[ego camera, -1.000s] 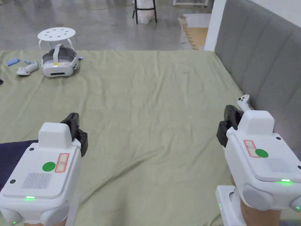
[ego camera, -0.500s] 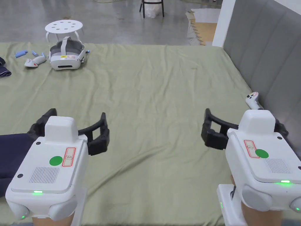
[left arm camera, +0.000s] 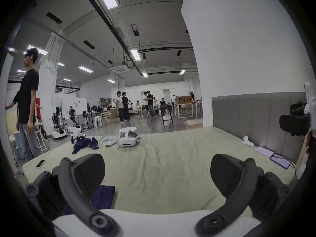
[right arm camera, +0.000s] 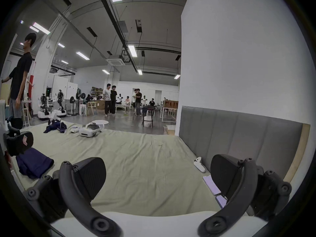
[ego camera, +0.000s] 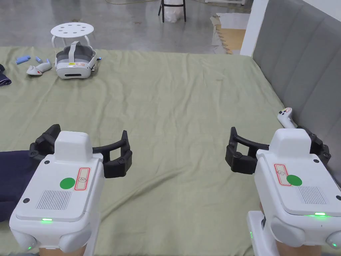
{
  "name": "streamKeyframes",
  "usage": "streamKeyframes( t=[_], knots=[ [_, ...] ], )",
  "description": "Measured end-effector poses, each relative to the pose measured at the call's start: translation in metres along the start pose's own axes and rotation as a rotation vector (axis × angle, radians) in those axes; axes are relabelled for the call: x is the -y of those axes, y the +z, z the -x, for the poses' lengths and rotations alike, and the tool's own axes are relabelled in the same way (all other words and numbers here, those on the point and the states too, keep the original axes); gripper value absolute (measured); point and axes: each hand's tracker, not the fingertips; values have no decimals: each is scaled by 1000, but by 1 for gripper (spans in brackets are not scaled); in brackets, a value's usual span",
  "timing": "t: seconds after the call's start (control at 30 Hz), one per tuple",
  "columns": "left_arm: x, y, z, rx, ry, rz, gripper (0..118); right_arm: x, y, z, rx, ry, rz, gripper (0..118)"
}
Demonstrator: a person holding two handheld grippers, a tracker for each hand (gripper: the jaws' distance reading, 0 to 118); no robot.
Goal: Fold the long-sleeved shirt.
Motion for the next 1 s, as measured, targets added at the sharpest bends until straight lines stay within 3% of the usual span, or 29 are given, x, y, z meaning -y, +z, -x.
streamKeyframes(
  t=[1.0],
  knots=[
    [-6,3,4,7,31,8,111,4,1,-6,-14,-11,10,118]
  ],
)
